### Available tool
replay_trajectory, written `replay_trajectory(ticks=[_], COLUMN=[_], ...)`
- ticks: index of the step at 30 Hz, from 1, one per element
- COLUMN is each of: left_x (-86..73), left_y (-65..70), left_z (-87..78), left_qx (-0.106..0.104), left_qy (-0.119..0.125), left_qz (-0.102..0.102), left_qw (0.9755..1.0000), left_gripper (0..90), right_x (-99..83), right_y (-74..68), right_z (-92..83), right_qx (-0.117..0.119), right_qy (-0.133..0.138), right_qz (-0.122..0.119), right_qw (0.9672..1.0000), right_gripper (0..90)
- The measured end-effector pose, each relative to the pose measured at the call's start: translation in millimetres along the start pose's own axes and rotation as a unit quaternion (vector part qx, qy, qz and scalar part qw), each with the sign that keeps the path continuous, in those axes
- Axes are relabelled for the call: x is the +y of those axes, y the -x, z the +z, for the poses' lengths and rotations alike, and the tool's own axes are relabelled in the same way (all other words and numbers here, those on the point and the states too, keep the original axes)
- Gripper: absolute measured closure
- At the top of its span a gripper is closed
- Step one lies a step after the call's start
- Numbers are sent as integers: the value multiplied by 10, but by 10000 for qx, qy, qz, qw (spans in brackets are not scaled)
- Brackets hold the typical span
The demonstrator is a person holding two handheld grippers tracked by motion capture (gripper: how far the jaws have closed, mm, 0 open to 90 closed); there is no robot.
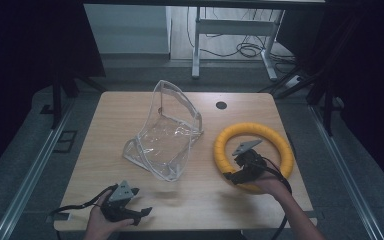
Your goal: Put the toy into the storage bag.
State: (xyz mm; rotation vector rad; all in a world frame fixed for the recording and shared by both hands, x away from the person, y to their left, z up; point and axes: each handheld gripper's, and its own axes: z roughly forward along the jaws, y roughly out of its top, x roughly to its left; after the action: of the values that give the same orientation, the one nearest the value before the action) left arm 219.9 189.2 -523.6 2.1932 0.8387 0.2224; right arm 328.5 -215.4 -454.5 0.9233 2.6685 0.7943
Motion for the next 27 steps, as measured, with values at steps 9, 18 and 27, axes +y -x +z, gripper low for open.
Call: replay_trajectory(ticks=[9, 18, 27], left_x=[-4, -7, -5], left_y=[4, 11, 7], left_z=[15, 21, 20], left_qx=[-5, -31, -11], left_qy=[-27, -19, -32], left_qz=[4, -6, -3], left_qw=[10000, 10000, 10000], left_gripper=[185, 184, 184], right_x=[-19, -39, -98], right_y=[33, 57, 109], right_z=[91, 157, 244], right_qx=[50, 76, 72], right_qy=[-439, -716, -1081], right_qz=[-75, -114, -165], right_qw=[9990, 9973, 9940], right_gripper=[293, 305, 312])
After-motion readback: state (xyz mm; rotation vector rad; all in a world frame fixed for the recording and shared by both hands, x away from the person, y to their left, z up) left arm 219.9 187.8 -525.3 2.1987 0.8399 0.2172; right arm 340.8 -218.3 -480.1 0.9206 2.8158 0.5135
